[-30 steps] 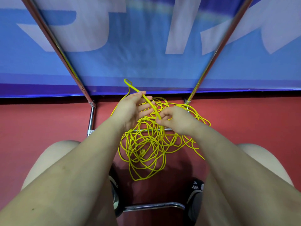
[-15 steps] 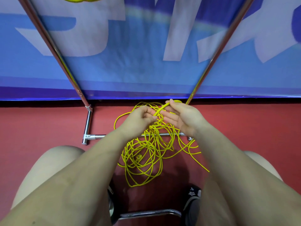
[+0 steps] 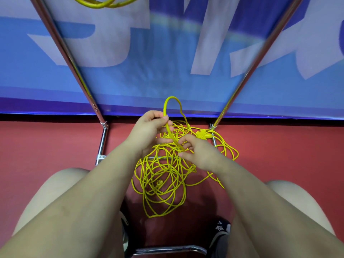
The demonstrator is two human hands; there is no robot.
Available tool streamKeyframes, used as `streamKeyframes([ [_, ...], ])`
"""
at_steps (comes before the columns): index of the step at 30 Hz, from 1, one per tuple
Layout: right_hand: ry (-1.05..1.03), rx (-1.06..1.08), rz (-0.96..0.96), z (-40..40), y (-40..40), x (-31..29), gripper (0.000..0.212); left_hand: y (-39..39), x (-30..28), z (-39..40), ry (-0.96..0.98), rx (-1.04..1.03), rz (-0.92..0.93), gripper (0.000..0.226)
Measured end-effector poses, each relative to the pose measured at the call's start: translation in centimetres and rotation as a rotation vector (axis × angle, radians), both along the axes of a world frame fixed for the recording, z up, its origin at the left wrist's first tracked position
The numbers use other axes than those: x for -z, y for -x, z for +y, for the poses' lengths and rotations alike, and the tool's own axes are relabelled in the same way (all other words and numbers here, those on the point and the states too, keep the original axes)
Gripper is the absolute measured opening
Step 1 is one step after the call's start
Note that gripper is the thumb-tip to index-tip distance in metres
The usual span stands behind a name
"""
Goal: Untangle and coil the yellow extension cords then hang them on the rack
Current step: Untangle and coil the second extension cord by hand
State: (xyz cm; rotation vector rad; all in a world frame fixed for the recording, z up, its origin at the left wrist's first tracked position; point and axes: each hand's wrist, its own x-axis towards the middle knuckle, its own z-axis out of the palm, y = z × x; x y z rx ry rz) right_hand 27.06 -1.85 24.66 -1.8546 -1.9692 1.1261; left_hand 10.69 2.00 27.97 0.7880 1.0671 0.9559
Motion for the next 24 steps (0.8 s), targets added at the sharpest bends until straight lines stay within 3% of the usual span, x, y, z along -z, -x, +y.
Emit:
streamKeyframes([
  [5,-0.096,0.056,0.035,0.3,0.1,-0.3,0.014,0.0,-0.1,0.2,0.094,-0.110,-0.189,0.007],
  [7,-0.099,0.102,0.063,0.4,0.2,-0.3,0.017,-0.1,0.0,0.3,0.086,-0.069,-0.170,0.007],
  [10,-0.004,0.309,0.358,0.8,0.3,-0.9,0.020,-0.4,0.9,-0.1,0.046,0.062,0.066,0.012],
  [14,0.074,0.684,0.777,1.5,-0.7,-2.4,0.018,-1.2,3.0,-1.7,-0.120,0.420,0.485,0.021],
  [17,0.151,0.847,1.029,1.6,-1.1,-3.0,0.018,-2.0,3.8,-2.6,-0.152,0.524,0.510,0.008],
  [22,0.241,0.786,1.216,1.9,-1.1,-3.7,0.014,-1.9,4.4,-1.9,-0.266,0.446,0.511,0.020],
  [24,0.325,0.647,1.121,1.8,-1.0,-3.6,0.028,-1.9,4.1,-1.6,-0.269,0.344,0.483,0.019],
])
